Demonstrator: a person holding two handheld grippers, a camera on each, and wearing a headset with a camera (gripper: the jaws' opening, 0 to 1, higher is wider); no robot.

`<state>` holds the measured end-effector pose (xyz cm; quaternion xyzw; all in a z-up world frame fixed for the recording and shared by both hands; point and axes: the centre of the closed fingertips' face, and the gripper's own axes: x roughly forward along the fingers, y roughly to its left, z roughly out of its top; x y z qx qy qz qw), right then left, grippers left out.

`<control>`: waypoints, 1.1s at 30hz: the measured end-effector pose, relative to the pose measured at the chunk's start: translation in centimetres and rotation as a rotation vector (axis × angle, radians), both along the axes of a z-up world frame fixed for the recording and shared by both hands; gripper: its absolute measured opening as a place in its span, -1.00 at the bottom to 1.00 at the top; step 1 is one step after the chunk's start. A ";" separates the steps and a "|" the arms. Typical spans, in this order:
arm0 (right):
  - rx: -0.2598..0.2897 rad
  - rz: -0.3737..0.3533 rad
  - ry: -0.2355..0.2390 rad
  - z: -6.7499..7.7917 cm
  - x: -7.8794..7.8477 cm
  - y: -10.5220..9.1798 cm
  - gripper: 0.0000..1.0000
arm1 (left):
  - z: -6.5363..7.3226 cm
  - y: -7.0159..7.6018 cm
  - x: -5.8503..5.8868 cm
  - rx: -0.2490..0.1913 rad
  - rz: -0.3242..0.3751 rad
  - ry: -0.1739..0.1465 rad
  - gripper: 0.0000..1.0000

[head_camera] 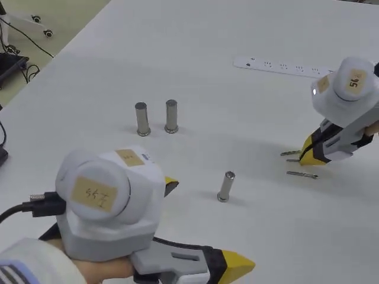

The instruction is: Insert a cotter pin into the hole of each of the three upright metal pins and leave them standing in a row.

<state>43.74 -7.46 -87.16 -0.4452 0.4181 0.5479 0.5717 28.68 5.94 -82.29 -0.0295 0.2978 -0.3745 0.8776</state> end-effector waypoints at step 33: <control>-0.089 0.132 -0.099 0.8 -0.6 -0.7 -0.97 | 1.2 -0.2 -0.3 -0.035 0.008 -0.016 0.76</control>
